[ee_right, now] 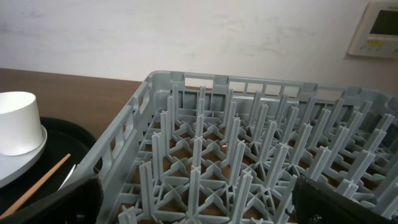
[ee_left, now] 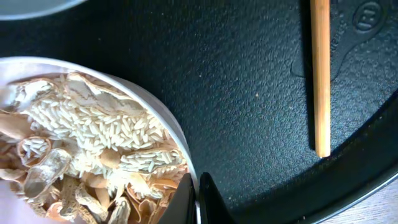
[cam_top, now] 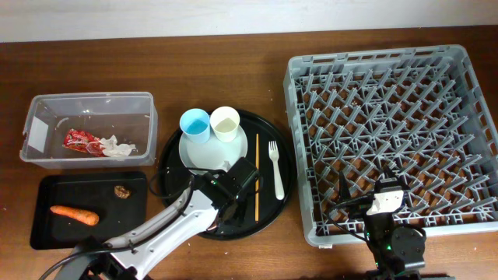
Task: Sort waste into correct bins and load items into the dishwasher rack
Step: 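Return the left gripper to the bowl and grasp its rim, then lift the bowl and tip its scraps onto the black tray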
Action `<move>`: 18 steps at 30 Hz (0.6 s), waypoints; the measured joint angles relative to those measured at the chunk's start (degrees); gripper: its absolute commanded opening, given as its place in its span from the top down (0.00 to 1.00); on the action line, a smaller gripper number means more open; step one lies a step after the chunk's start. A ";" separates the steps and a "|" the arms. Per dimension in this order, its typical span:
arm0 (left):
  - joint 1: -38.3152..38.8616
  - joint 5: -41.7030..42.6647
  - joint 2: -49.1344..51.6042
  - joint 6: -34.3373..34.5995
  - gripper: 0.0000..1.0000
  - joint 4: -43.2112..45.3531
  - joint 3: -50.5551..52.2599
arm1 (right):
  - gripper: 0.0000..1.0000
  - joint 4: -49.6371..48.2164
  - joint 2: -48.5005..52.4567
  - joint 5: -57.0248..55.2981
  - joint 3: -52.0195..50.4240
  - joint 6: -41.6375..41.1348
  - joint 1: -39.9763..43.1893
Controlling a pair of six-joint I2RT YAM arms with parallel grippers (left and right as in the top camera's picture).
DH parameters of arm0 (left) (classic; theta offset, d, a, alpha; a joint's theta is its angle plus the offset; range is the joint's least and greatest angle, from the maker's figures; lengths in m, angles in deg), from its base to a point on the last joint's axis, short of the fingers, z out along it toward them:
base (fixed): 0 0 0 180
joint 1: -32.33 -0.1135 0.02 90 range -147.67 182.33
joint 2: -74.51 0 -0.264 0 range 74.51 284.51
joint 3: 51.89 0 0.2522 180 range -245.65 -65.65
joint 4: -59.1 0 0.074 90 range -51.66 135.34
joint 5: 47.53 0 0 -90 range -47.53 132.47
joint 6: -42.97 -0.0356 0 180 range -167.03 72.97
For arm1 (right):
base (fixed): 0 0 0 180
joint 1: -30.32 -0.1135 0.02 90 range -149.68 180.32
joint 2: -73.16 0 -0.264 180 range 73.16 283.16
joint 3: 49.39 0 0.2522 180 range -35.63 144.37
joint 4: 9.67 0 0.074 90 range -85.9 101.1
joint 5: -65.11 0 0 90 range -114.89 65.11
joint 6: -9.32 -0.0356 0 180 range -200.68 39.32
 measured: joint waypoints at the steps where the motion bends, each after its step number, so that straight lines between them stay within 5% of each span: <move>1: 0.02 -0.98 -0.04 0.02 0.99 -2.16 -1.27 | 0.01 0.00 0.00 0.00 0.00 0.04 0.00; 10: -0.57 -13.31 -9.14 0.04 1.00 -17.22 -9.11 | 0.01 0.00 0.00 0.00 0.00 0.04 0.00; 13: -9.75 -12.85 -17.68 -0.42 1.00 -20.09 -9.11 | 0.01 -0.02 0.00 -0.02 0.00 -0.02 0.00; 18: -36.28 -3.39 -24.17 -6.45 1.00 -17.62 -9.16 | 0.01 0.00 0.00 0.00 0.00 0.00 0.00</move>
